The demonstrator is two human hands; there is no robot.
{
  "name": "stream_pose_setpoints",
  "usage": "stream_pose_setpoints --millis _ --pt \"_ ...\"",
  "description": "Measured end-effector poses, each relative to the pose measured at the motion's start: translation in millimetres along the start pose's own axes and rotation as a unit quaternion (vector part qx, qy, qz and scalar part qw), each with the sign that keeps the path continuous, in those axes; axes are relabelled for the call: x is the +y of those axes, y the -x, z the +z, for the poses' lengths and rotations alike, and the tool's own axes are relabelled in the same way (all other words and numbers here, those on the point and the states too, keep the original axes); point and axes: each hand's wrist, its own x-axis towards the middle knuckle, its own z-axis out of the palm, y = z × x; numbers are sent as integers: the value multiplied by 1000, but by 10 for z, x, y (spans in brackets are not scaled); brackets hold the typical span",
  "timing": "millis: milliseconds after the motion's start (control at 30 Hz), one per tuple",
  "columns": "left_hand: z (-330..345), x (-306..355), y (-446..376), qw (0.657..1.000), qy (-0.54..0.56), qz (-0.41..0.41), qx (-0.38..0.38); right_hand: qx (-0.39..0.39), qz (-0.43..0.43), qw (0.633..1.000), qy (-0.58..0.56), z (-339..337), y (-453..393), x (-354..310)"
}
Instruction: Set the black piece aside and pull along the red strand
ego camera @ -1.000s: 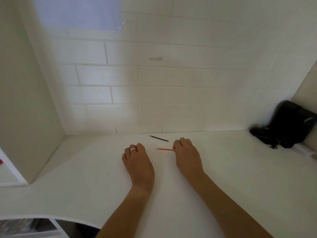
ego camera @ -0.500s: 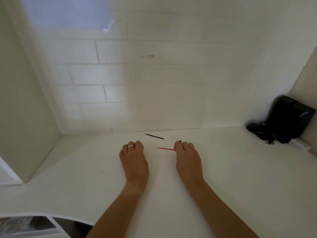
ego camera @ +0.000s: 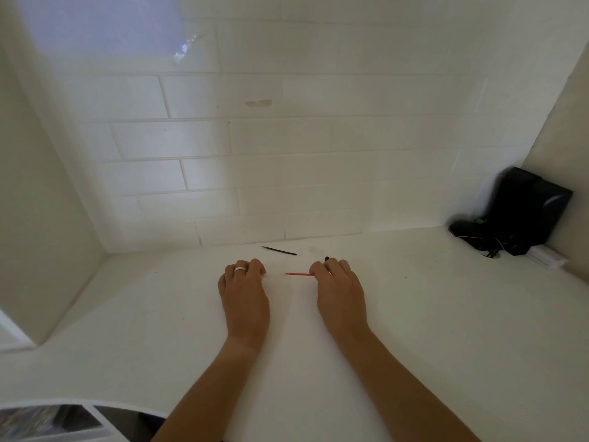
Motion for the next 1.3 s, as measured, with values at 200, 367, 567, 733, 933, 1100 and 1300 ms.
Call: stream_pose_setpoints --millis 200,367,567,733,933,1100,1300 --pt "16 20 -17 997 18 67 -30 12 -45 999 -25 -26 -6 -31" --pt "0 26 -16 995 19 91 -35 15 -86 996 -25 -32 5 -74" --pt "10 -3 -12 1000 -2 9 -15 23 9 1000 -5 -89 10 -19" --pt "2 -20 0 1000 -3 -22 -8 20 45 999 -6 -103 13 -19" --pt "-5 -14 -4 1000 7 -21 -13 18 33 999 -11 -70 12 -10" --pt "13 -3 -21 1000 14 15 -19 7 5 1000 -21 -71 19 -18" --pt "-1 28 -16 995 31 83 -42 8 -102 989 -107 -65 18 -65"
